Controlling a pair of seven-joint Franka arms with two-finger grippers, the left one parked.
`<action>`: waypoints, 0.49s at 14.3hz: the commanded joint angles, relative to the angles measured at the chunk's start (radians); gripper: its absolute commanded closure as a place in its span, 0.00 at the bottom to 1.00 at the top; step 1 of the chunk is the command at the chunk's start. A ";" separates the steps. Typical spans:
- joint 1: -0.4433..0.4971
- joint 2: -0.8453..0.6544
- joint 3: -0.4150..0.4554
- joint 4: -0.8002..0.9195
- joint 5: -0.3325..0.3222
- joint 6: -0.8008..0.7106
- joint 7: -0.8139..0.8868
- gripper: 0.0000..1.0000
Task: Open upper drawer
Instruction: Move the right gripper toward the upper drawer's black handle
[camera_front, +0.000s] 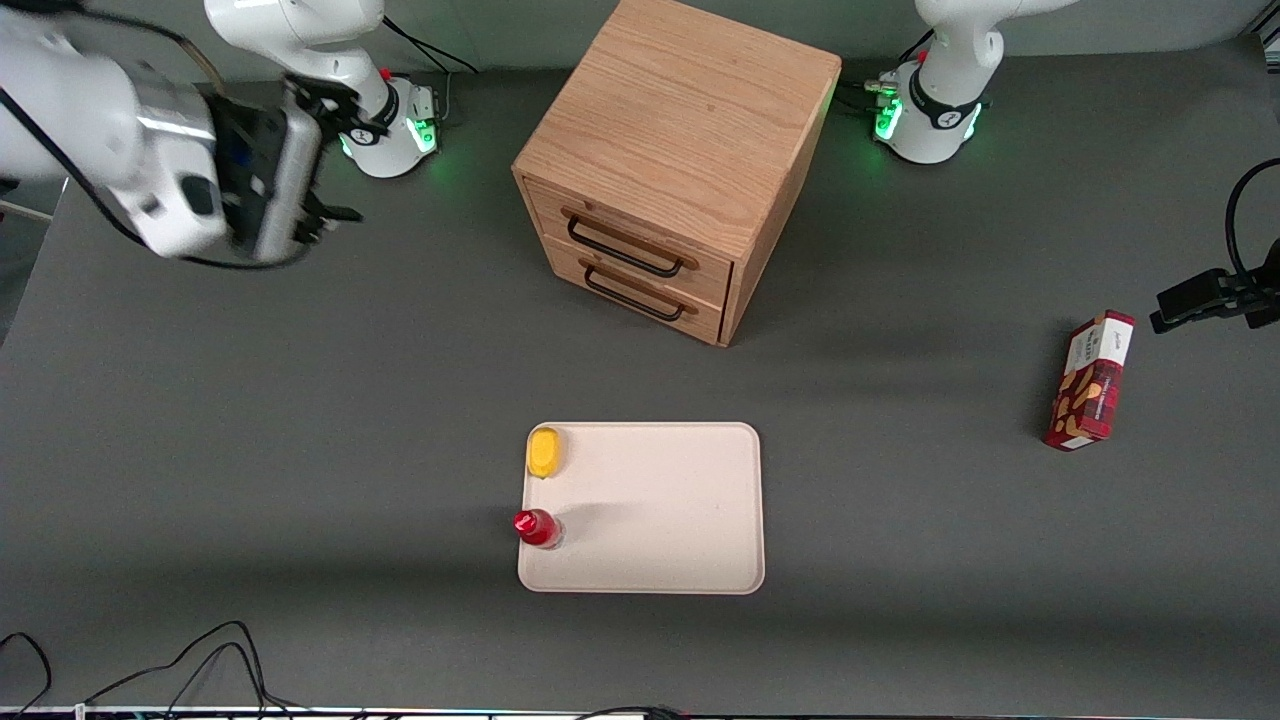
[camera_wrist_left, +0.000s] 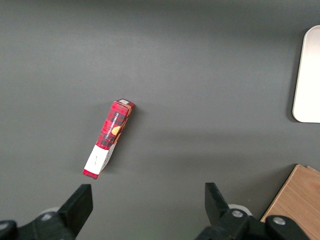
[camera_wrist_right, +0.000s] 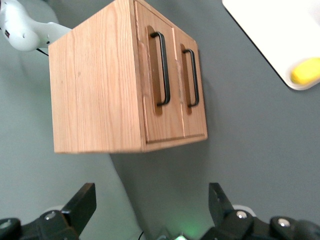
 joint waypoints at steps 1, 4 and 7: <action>-0.001 0.122 0.105 0.048 0.016 0.068 -0.014 0.00; 0.013 0.210 0.245 0.024 -0.098 0.213 0.003 0.00; 0.025 0.226 0.291 -0.080 -0.102 0.368 0.013 0.00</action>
